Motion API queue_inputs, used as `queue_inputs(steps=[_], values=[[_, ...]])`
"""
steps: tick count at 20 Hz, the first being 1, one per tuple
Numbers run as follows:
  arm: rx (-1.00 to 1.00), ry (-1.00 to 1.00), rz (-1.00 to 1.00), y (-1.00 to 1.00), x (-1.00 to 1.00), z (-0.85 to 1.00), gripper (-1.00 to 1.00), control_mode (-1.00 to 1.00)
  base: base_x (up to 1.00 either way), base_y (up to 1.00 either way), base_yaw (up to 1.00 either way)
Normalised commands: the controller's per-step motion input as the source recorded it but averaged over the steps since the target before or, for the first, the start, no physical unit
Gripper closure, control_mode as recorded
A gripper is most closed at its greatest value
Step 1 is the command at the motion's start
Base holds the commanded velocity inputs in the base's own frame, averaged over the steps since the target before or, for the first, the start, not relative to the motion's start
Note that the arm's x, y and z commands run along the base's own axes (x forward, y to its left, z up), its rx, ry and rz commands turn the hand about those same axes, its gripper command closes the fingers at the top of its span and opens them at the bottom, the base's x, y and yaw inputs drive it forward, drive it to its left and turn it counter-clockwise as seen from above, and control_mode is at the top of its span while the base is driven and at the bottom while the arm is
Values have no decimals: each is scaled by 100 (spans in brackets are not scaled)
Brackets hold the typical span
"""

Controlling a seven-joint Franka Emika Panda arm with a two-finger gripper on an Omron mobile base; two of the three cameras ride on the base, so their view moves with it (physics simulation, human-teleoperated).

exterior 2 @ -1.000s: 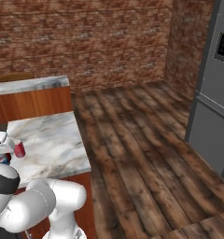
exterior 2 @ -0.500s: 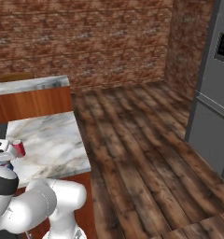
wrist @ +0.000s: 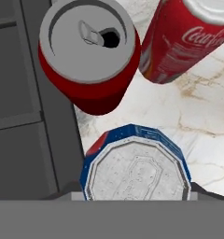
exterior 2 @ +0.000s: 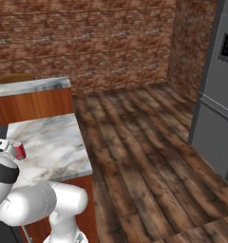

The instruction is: Four empty soda cans are scattered around the kitchen. Gather all the cans and cluster them next to the stove for recycling.

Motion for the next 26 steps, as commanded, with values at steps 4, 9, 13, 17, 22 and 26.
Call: queue_inputs(steps=[4, 9, 13, 17, 22, 26], values=[[3, 0, 0, 9, 2, -18, -100, -100, 0, 0, 0], [1, 0, 0, 2, 0, -8, -100, -100, 0, 0, 0], [0, 0, 0, -2, 0, 0, -100, -100, 0, 0, 0], [2, -1, 0, -6, -4, 2, -100, -100, 0, 0, 0], [0, -4, -2, -15, -14, 22, -100, -100, 0, 0, 0], [-10, -5, -7, -14, -16, 36, -100, -100, 0, 0, 0]])
